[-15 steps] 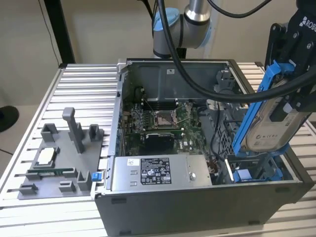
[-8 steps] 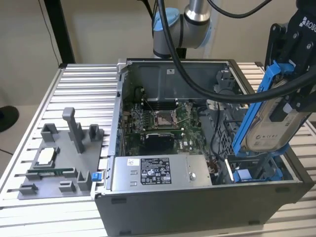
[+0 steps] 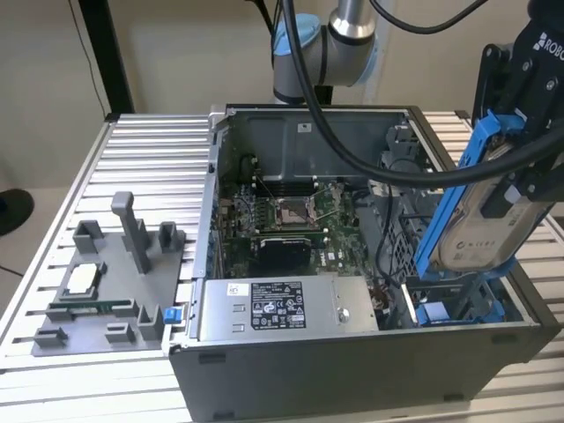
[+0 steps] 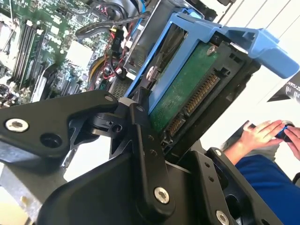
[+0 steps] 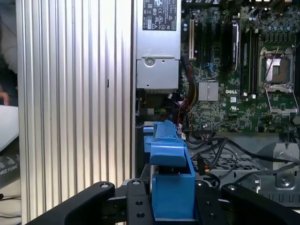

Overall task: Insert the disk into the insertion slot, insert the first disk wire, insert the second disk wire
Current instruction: 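Insert the disk into the insertion slot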

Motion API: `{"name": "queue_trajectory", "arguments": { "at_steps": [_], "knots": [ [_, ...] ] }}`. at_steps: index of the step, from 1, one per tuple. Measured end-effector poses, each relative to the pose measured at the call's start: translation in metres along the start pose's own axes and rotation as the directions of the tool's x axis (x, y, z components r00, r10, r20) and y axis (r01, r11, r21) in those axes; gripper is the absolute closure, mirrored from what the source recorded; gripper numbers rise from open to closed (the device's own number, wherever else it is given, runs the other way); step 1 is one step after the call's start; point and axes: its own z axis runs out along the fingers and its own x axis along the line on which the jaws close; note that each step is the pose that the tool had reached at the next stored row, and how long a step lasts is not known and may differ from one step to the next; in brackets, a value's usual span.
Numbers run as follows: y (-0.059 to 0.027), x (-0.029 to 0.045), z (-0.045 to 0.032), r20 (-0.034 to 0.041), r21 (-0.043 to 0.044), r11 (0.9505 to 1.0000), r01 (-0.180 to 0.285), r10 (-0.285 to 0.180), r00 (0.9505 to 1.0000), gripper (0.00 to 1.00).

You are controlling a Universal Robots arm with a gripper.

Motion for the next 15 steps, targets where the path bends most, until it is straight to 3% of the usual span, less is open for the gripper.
{"name": "queue_trajectory", "arguments": {
  "at_steps": [15],
  "knots": [
    [-0.0075, -0.0004, 0.0264, 0.0012, -0.0002, 1.0, 0.0, 0.0, 1.0, 1.0]
  ]
}}
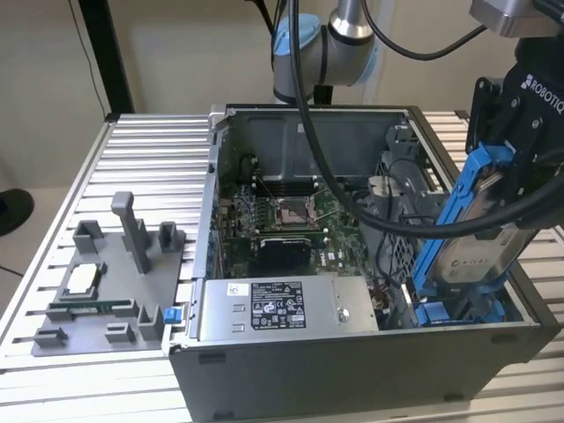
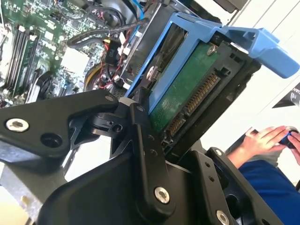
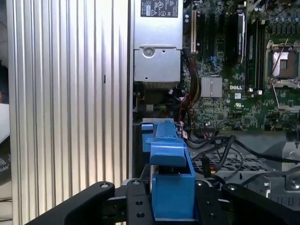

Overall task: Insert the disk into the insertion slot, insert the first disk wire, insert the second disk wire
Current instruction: 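Insert the disk into the insertion slot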

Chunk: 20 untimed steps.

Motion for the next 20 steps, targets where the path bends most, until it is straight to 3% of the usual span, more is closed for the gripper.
{"name": "queue_trajectory", "arguments": {
  "at_steps": [14, 20],
  "knots": [
    [-0.0049, -0.0017, 0.02, 0.0059, 0.0, 1.0, 0.0, 0.0, 1.0, 1.0],
    [-0.0061, -0.0043, 0.0248, 0.0071, -0.0002, 1.0, 0.001, -0.001, 1.0, 1.0]
  ]
}}
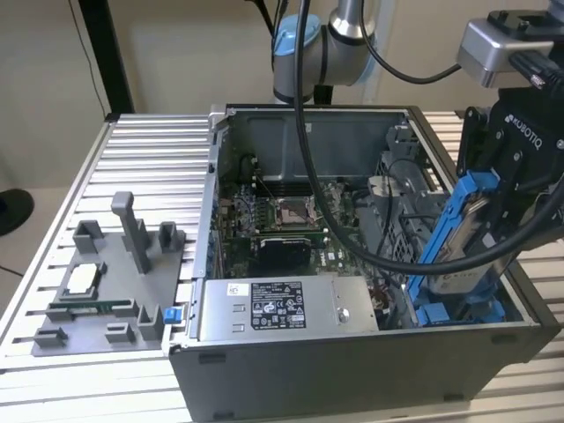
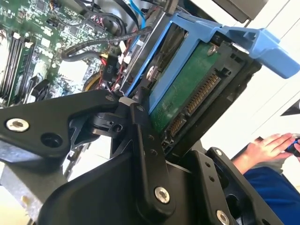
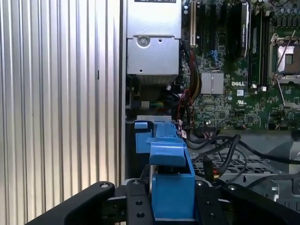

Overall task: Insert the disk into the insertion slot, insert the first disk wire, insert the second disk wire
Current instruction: 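Insert the disk into the insertion slot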

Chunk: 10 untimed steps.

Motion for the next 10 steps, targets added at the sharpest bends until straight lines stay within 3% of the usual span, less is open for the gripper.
{"name": "queue_trajectory", "arguments": {
  "at_steps": [10],
  "knots": [
    [-0.0022, -0.001, 0.0119, 0.0042, 0.0, 1.0, 0.003, -0.003, 1.0, 1.0]
  ]
}}
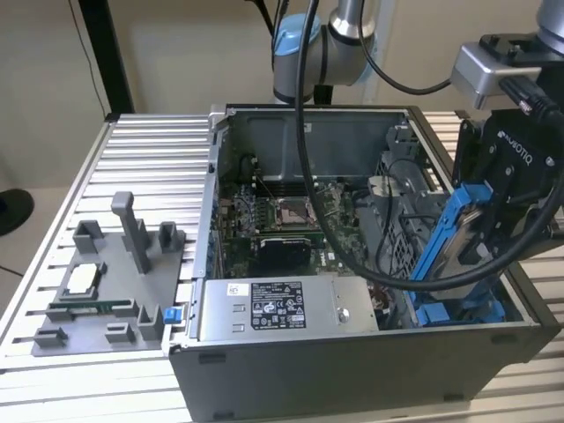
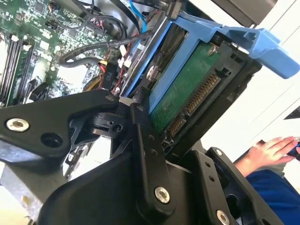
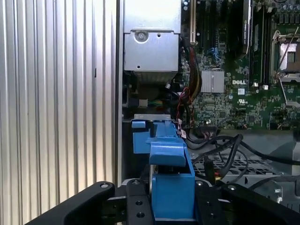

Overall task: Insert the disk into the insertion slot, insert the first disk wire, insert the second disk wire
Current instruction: 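Insert the disk into the insertion slot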

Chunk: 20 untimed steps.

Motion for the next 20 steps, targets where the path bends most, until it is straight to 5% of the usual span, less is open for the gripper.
{"name": "queue_trajectory", "arguments": {
  "at_steps": [14, 20],
  "knots": [
    [-0.001, -0.0003, 0.0254, 0.001, 0.0, 1.0, 0.002, -0.002, 1.0, 1.0],
    [-0.0011, -0.0003, 0.0261, 0.0008, -0.0001, 1.0, 0.002, -0.002, 1.0, 1.0]
  ]
}}
